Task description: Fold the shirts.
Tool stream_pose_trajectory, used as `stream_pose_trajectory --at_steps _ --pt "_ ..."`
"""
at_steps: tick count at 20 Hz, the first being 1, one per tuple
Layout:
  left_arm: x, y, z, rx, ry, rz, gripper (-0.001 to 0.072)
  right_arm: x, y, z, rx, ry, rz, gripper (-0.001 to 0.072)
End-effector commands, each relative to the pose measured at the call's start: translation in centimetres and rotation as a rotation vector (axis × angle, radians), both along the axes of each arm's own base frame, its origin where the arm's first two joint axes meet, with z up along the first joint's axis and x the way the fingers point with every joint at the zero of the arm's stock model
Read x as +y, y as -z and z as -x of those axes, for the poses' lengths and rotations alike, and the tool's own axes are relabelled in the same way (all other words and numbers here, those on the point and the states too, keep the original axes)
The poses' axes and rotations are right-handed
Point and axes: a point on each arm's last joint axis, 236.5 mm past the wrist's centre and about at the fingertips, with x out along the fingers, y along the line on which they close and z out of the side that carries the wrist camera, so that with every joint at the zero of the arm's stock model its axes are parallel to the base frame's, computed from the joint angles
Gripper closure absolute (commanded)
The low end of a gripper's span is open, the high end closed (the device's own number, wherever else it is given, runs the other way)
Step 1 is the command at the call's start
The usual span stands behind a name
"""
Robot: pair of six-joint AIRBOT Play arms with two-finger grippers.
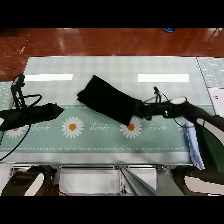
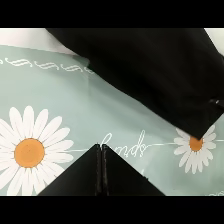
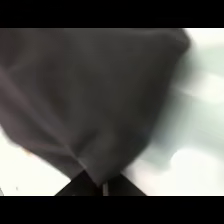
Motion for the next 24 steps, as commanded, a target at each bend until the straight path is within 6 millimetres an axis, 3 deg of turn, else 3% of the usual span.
stream_pose_trajectory --at_steps 1,3,5,8,12,15,17,21,24 --pt "0.0 0.0 0.0 0.0 0.001 0.001 0.0689 2.5 -6.5 -4.1 -0.167 -0.113 -0.05 0.0694" --pt "-0.3 -0.2 0.0 -0.001 -0.001 0.02 0.0689 2.6 -12.9 -6.0 -0.293 -0.175 -0.078 0.0694" --pt "-0.5 -0.6 -0.4 -0.015 -0.01 0.039 0.0689 0.1 -18.4 -8.3 -0.417 -0.157 0.005 0.0694" --pt "-0.5 -0.7 -0.5 -0.021 -0.014 0.039 0.0689 -6.1 -25.9 -10.4 -0.544 -0.068 0.135 0.0694" --pt "-0.5 -0.7 -0.5 -0.02 -0.014 0.039 0.0689 -15.1 -31.5 -8.7 -0.539 0.075 0.184 0.0694" --pt "-0.9 -0.9 -0.5 -0.021 -0.015 0.064 0.0689 -22.4 -33.6 -4.9 -0.501 0.208 0.248 0.0694" --pt "-1.0 -1.2 -0.7 -0.027 -0.02 0.076 0.0689 -26.7 -33.6 -2.0 -0.44 0.291 0.3 0.0694" --pt "-0.8 -1.6 -1.4 -0.058 -0.04 0.081 0.0689 -34.2 -30.0 6.5 -0.147 0.438 0.472 0.0694" --pt "-0.6 -2.0 -2.0 -0.086 -0.058 0.081 0.0689 -38.0 -28.1 11.8 -0.025 0.646 0.561 0.0694"
